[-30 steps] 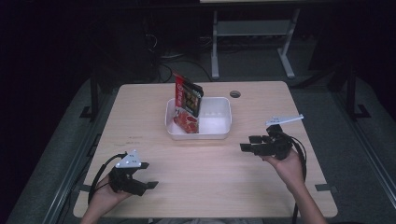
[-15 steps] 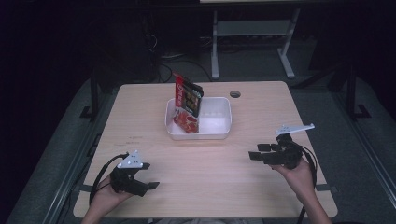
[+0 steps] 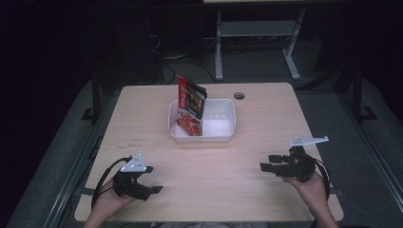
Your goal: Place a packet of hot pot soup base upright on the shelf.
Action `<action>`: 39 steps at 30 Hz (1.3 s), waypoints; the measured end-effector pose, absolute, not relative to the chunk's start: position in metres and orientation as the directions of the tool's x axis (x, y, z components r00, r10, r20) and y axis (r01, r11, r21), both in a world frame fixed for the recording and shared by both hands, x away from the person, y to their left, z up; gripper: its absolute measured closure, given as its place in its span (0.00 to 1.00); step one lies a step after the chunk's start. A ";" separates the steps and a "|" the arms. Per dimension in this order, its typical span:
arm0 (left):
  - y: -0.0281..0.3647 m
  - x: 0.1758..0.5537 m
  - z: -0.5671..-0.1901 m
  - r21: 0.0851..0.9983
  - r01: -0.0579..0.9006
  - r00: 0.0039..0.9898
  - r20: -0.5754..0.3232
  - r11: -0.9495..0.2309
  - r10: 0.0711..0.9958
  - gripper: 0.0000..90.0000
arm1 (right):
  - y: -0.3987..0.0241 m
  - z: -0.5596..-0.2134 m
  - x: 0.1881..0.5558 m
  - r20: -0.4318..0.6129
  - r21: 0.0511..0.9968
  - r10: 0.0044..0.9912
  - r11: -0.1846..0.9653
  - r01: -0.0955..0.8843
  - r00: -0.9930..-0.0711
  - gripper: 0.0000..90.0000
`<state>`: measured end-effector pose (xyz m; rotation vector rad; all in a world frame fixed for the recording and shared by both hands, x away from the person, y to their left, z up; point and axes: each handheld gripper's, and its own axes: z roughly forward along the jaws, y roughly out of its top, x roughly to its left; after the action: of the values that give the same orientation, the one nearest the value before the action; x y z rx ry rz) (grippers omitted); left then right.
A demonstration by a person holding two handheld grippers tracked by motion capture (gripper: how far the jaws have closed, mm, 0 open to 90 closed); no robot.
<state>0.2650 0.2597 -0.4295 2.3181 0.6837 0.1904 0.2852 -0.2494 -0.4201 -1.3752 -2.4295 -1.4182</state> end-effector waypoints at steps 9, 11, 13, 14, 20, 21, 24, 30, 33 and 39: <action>0.259 0.265 -0.430 0.664 0.414 0.854 -0.048 -0.623 0.518 0.23 | -0.259 -0.434 0.275 0.422 0.683 0.679 0.197 0.704 -0.600 0.40; 0.259 0.264 -0.430 0.664 0.413 0.855 -0.046 -0.623 0.517 0.23 | -0.260 -0.436 0.273 0.424 0.680 0.681 0.196 0.707 -0.597 0.39; 0.259 0.264 -0.429 0.664 0.412 0.855 -0.045 -0.624 0.517 0.23 | -0.261 -0.438 0.271 0.425 0.676 0.683 0.197 0.710 -0.594 0.38; 0.259 0.264 -0.429 0.665 0.412 0.854 -0.045 -0.623 0.518 0.23 | -0.261 -0.439 0.270 0.424 0.678 0.681 0.198 0.707 -0.597 0.38; 0.259 0.264 -0.430 0.662 0.414 0.855 -0.046 -0.624 0.517 0.23 | -0.260 -0.441 0.264 0.419 0.675 0.680 0.210 0.707 -0.602 0.36; 0.258 0.264 -0.430 0.663 0.415 0.854 -0.048 -0.623 0.518 0.23 | -0.260 -0.441 0.263 0.415 0.675 0.679 0.217 0.705 -0.606 0.35; 0.258 0.264 -0.430 0.661 0.415 0.854 -0.046 -0.625 0.519 0.23 | -0.259 -0.442 0.259 0.405 0.675 0.676 0.232 0.700 -0.615 0.35; 0.258 0.264 -0.431 0.660 0.414 0.854 -0.045 -0.627 0.518 0.23 | -0.257 -0.448 0.253 0.395 0.670 0.675 0.252 0.698 -0.623 0.33; 0.257 0.263 -0.431 0.656 0.412 0.856 -0.042 -0.632 0.515 0.23 | -0.258 -0.450 0.250 0.397 0.670 0.674 0.250 0.698 -0.623 0.33; 0.257 0.263 -0.431 0.657 0.410 0.857 -0.040 -0.633 0.514 0.23 | -0.258 -0.452 0.243 0.385 0.675 0.676 0.258 0.691 -0.628 0.33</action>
<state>0.2633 0.2572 -0.4306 2.3398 0.6670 0.1970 0.2434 -0.2582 -0.4524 -1.3464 -2.4769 -1.3454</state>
